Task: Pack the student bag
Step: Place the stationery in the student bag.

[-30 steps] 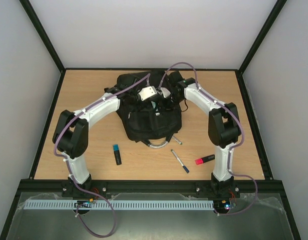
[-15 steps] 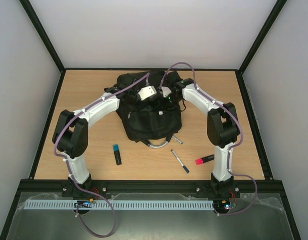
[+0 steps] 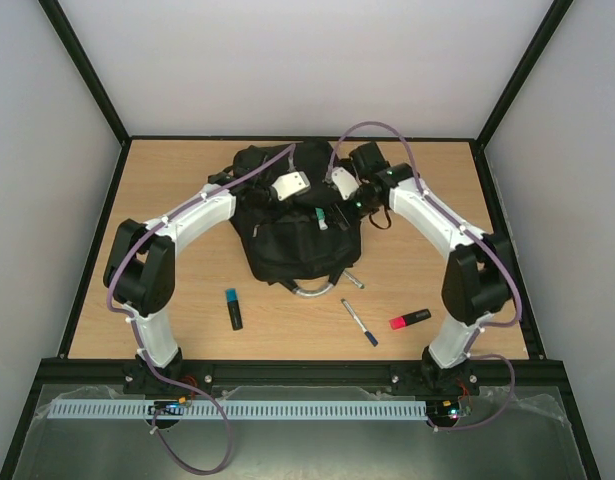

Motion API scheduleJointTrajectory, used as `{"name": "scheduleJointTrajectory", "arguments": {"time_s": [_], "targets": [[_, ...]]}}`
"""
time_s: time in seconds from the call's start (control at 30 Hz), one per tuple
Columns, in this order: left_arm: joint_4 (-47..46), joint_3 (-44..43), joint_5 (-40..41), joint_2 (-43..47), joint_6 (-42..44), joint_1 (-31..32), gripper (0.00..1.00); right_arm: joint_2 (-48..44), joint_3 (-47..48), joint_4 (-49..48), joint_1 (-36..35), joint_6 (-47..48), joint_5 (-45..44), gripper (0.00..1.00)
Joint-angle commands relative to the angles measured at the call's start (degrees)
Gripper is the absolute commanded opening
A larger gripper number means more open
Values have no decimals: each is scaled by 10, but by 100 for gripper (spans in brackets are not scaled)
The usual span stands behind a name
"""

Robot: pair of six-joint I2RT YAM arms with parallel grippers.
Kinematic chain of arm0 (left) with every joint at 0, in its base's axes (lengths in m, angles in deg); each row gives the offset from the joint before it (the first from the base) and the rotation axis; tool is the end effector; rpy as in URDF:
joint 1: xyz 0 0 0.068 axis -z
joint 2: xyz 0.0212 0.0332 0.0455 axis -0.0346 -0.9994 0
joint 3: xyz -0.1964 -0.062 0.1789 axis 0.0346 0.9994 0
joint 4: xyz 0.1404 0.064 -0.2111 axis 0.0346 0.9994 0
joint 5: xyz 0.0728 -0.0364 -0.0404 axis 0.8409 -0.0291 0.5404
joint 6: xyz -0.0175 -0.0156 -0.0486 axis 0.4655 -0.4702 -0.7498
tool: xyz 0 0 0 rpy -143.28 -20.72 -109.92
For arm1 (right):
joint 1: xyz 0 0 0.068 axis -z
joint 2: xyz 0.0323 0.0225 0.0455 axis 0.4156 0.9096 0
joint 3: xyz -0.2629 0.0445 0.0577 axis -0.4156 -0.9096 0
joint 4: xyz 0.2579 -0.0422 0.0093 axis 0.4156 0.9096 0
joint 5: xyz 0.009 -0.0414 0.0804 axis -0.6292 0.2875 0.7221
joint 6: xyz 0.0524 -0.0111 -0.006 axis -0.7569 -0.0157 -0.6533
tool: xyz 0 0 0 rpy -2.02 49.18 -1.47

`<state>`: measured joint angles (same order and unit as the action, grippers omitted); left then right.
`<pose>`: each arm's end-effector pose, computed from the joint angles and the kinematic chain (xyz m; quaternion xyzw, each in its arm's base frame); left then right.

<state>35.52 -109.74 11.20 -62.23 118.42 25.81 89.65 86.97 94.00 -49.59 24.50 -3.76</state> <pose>0.3608 -0.2010 0.2509 0.4976 0.7710 -0.1153 0.3803 0.3527 0.1752 0.2826 -0.3139 0.8865 0.1707 0.2939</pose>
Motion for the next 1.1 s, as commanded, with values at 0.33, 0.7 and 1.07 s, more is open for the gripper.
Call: {"name": "scheduleJointTrajectory", "arguments": {"time_s": [0.33, 0.7, 1.07], "targets": [[23, -17, -37, 7, 11, -6, 2, -108, -190, -210, 0, 482, 2, 88], [49, -27, -90, -1, 24, -8, 2, -57, -182, -262, -2, 561, -8, 92], [50, -45, -91, -13, 21, -11, 2, -7, -138, -275, -2, 497, 0, 88]]}}
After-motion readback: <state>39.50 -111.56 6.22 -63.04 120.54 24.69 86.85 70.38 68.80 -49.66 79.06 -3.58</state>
